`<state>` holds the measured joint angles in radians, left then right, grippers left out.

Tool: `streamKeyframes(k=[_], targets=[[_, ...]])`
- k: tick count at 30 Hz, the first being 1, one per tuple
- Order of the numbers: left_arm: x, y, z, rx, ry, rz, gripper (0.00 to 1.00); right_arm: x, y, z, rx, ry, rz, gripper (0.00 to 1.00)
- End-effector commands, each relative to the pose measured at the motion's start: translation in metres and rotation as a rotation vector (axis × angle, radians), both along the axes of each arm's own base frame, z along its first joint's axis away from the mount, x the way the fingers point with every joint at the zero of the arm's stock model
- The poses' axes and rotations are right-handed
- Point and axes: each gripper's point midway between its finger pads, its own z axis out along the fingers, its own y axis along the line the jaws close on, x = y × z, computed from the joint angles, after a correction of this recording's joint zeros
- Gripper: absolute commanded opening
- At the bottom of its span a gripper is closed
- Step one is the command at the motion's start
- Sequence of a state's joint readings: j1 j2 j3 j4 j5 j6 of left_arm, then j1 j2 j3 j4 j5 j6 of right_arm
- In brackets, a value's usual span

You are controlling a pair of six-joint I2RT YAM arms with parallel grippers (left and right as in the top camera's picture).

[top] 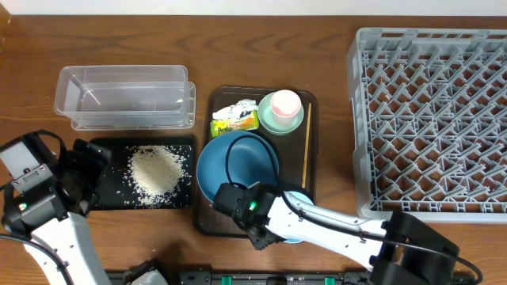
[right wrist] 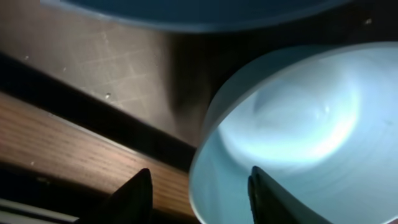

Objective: Sort waste into correct bins and load items into the dishwasher rack
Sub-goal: 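Carry the light-blue small bowl into the dish rack and release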

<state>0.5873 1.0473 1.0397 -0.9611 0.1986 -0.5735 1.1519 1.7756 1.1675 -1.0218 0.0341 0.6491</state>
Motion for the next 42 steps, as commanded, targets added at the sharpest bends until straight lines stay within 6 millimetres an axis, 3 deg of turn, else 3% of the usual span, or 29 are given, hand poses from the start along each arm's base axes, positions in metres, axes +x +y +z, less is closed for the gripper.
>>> streamKeyframes(k=[1,9,13,16,18,22,28,31,35,39,42], targets=[[0.001,0.005,0.007,0.021,-0.009,0.016,0.95,0.005,-0.001,-0.004,-0.010,-0.042,-0.021,0.48],[0.002,0.006,0.007,0.021,-0.010,0.016,0.95,0.003,-0.001,-0.014,0.004,-0.040,-0.034,0.41],[0.001,0.005,0.007,0.021,-0.009,0.016,0.95,0.002,-0.004,-0.015,-0.004,-0.037,-0.037,0.30],[0.001,0.005,0.007,0.021,-0.009,0.016,0.95,0.002,-0.003,-0.015,-0.001,-0.038,-0.037,0.30],[0.002,0.006,0.007,0.021,-0.010,0.016,0.95,0.002,-0.001,-0.013,0.009,-0.033,-0.038,0.27],[0.002,0.005,0.007,0.021,-0.009,0.016,0.95,0.004,0.008,-0.001,0.046,-0.032,-0.040,0.02],[0.001,0.005,0.007,0.021,-0.009,0.016,0.95,0.006,0.012,0.021,0.089,-0.047,-0.044,0.01],[0.002,0.006,0.007,0.021,-0.010,0.016,0.95,0.010,0.007,0.037,0.115,-0.055,-0.062,0.01],[0.002,0.005,0.007,0.021,-0.009,0.016,0.95,0.026,-0.012,0.076,0.176,-0.092,-0.093,0.01],[0.001,0.005,0.007,0.021,-0.009,0.016,0.95,0.061,-0.035,0.127,0.310,-0.206,-0.111,0.01],[0.002,0.005,0.007,0.021,-0.009,0.016,0.95,0.100,-0.069,0.167,0.410,-0.346,-0.179,0.01]])
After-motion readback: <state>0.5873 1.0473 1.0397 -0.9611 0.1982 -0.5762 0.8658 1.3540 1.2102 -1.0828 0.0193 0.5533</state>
